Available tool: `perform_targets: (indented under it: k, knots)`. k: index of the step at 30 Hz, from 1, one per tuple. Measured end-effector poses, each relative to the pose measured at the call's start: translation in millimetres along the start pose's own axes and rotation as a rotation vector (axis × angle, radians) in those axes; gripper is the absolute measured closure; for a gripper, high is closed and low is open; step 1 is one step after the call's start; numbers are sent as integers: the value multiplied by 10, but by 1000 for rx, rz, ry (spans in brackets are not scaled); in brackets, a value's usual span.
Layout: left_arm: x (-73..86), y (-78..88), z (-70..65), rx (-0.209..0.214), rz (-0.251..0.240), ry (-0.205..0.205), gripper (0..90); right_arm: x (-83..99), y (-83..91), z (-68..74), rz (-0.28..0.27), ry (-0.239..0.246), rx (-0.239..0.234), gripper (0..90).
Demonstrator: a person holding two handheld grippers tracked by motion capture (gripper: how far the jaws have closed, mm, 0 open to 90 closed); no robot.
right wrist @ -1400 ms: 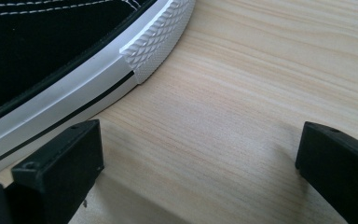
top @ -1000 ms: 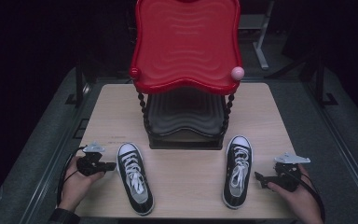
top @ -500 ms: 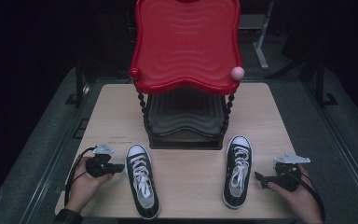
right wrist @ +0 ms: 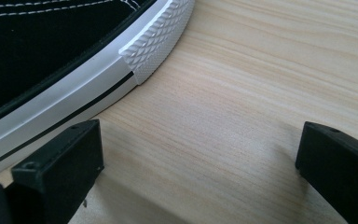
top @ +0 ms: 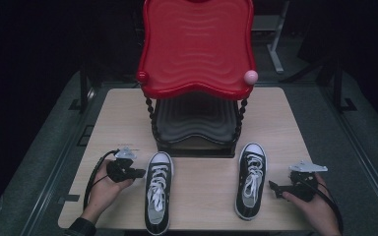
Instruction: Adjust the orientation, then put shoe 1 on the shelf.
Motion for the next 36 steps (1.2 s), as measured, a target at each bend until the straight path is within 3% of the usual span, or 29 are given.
perform_targets:
  k: [7, 12, 14, 17, 20, 24, 29, 36]
  knots:
    - [-63, -54, -22, 0, 0, -28, 900, -1, -1, 3, 1, -1, -1, 2]
    - [-51, -1, -16, 22, -29, -15, 894, -3, -2, 4, 1, -1, -2, 4]
    - [-42, 55, -22, 29, -39, -18, 817, 4, 8, 10, 4, -6, 1, 16]
    - [-17, 147, -31, 31, -58, -20, 735, -17, 59, 8, 12, -11, 1, 166]
    - [2, 252, -30, 26, -77, -18, 620, -29, 105, 18, 38, -37, -26, 244]
    - [-16, 419, -69, 50, -123, -9, 518, -155, 244, 31, -13, -42, -29, 299]
    - [-35, 545, -165, 81, -154, -6, 463, -344, 409, 129, -73, -60, -70, 305]
    - [-19, 667, -403, 142, -185, -19, 450, -722, 607, 482, -172, -57, -183, 314]
Point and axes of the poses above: each handheld gripper's, and its own axes: y roughly backward along the jaws, x roughly out of its underside, z roughly to its left, the point moved 8 cm from there along -y, roughly forward along the jaws, and after that the axes turned 4 degrees about x, right-handed, at the moved point
